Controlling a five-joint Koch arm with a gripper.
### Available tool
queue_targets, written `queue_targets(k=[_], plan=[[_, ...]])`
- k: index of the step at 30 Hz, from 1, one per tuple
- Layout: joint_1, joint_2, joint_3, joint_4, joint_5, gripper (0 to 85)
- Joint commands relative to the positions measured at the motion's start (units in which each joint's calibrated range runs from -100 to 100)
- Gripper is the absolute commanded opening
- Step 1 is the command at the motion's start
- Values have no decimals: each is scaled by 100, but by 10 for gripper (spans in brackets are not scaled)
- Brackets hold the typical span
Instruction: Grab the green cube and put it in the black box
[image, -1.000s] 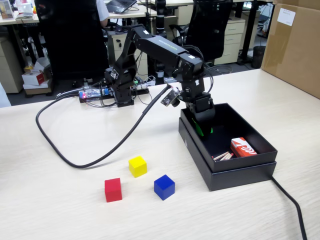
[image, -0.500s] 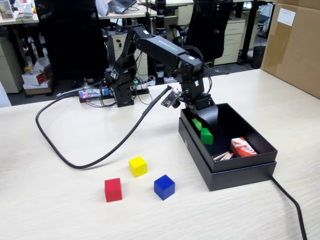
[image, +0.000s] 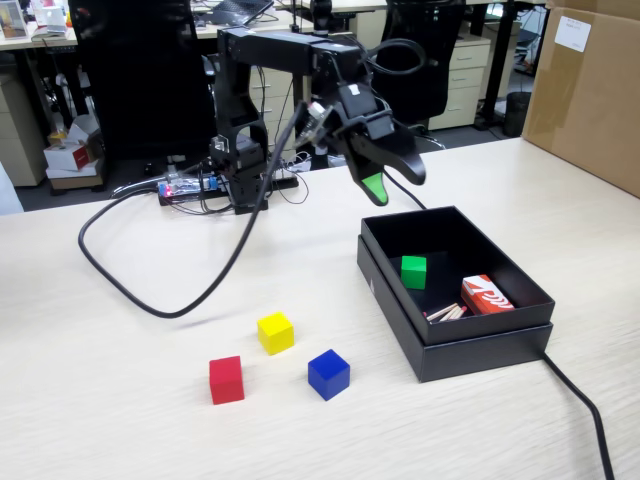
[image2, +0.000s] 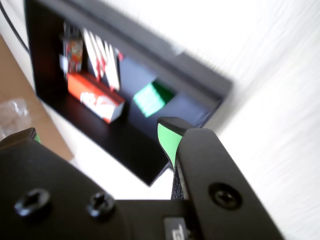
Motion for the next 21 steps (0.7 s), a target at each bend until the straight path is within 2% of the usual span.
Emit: queue_targets(k=[1,5,15,21], plan=[[-254,-1170,-119,117,-308,477],[-689,-2582,-1234,281,-430,480],[-1333,-5370,-3890,281,-400,496],[-1538,-5657,-4842,281,-376,524]])
